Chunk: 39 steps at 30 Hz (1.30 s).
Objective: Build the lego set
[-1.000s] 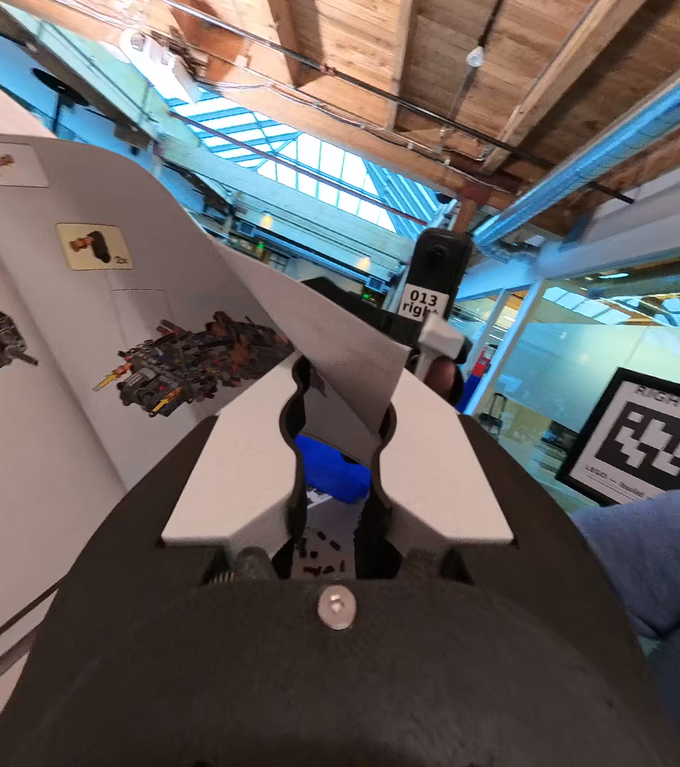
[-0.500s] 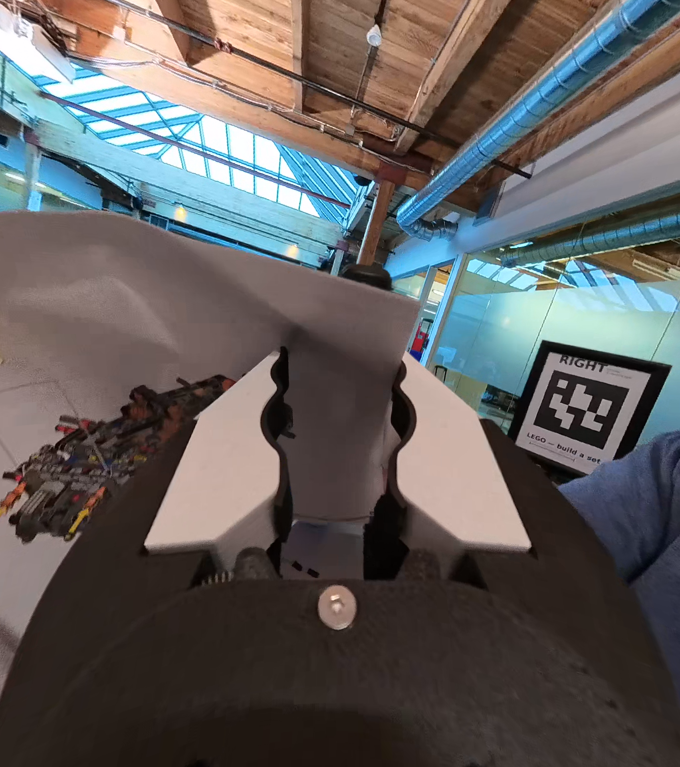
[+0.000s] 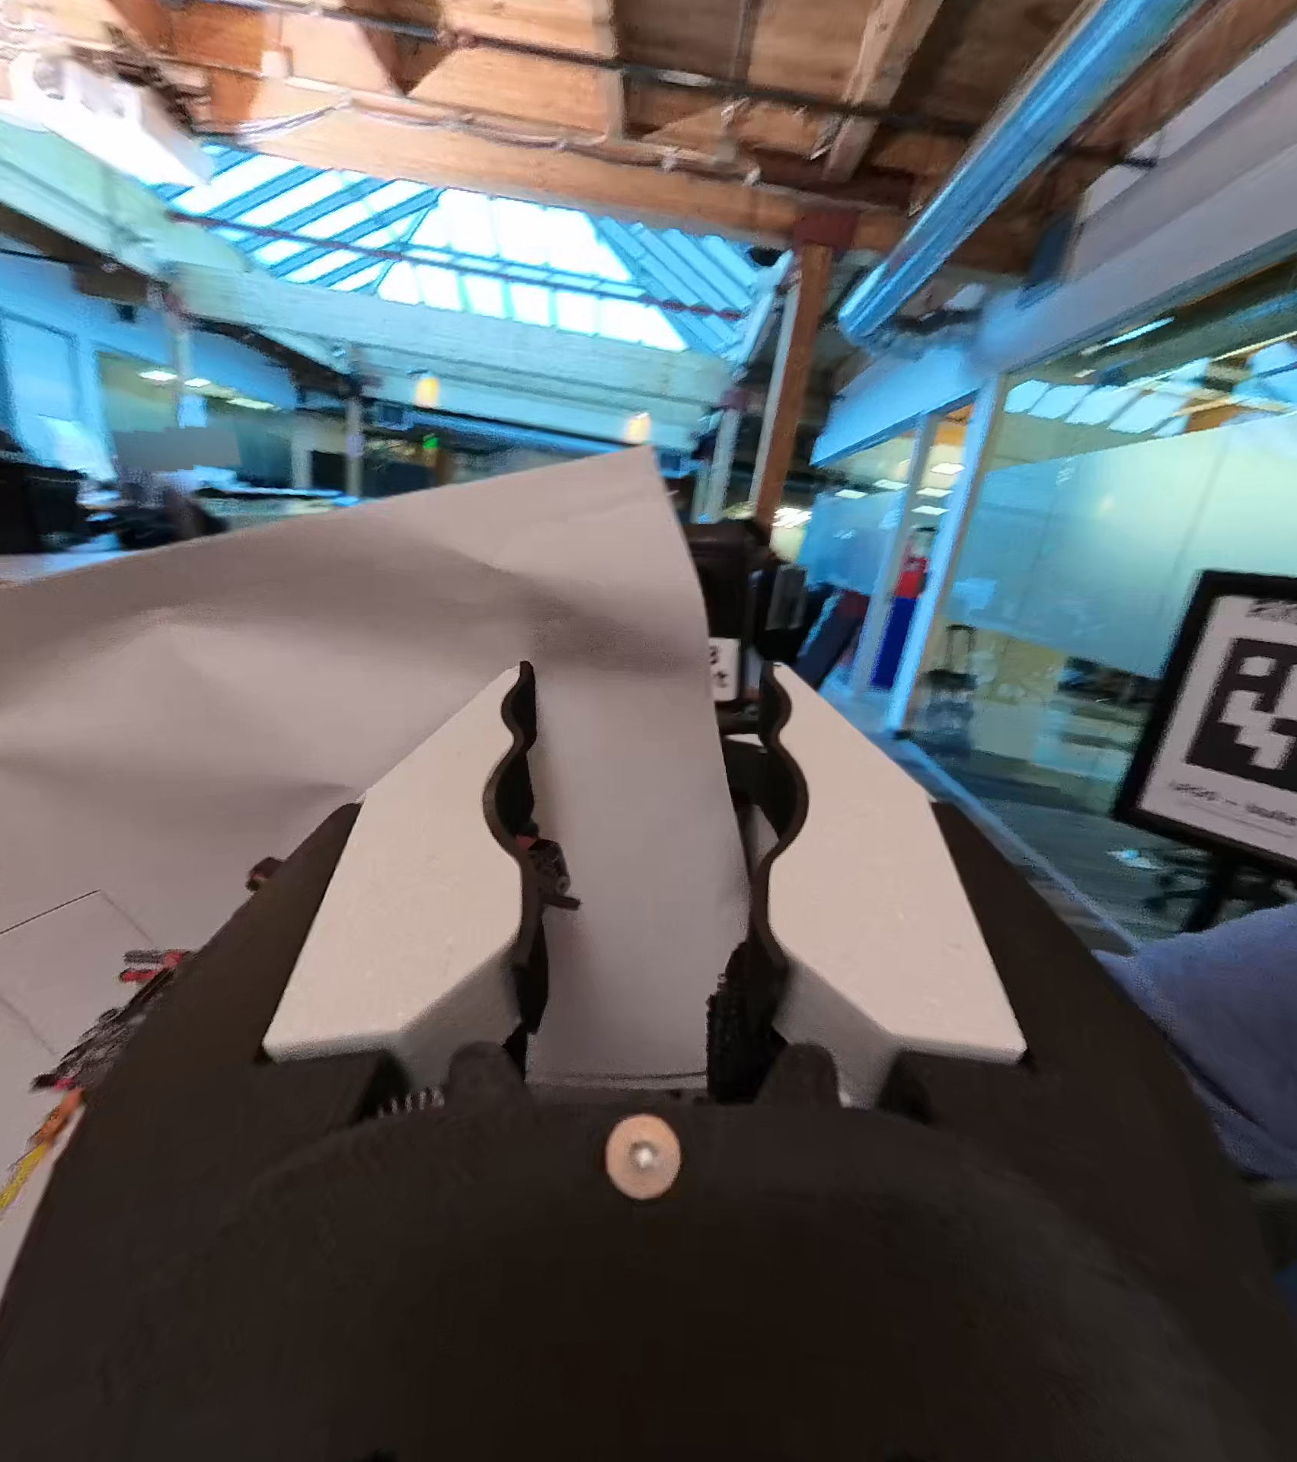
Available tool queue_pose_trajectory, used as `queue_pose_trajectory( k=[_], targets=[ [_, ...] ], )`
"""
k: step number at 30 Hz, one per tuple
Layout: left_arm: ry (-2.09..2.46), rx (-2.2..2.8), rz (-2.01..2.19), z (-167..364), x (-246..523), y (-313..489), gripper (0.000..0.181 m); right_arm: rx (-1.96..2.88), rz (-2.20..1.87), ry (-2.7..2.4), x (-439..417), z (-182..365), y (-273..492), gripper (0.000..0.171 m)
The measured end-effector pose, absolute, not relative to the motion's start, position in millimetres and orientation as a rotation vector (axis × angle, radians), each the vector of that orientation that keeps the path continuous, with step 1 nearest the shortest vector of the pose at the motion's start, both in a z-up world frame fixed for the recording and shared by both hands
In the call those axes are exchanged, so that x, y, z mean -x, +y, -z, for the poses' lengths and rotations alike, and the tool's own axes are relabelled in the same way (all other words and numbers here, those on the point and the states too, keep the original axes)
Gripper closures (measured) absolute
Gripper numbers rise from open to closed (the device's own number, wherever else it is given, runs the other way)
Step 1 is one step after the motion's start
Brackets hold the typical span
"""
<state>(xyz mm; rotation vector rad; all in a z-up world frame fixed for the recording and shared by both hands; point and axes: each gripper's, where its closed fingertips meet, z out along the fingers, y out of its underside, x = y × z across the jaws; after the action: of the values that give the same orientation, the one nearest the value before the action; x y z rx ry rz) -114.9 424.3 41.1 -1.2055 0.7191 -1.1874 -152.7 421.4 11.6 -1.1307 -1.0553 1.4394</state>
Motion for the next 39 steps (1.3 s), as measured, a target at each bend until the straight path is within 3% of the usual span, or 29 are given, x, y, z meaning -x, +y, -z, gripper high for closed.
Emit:
queue_pose_trajectory(
  k=[7, 26, 39],
  targets=[
    [0.630, 1.319, 1.009, -46, 128, 430, 0.131, 1.125, -1.291, -1.133, 171, -10, 415, 0.085],
    [0.556, 1.300, 1.177, -50, 146, 419, 0.116, 1.124, -1.262, -1.218, 191, -11, 400, 0.078],
    [0.554, 1.318, 1.122, -48, 148, 423, 0.120, 1.132, -1.291, -1.230, 194, -7, 401, 0.080]
  ],
)
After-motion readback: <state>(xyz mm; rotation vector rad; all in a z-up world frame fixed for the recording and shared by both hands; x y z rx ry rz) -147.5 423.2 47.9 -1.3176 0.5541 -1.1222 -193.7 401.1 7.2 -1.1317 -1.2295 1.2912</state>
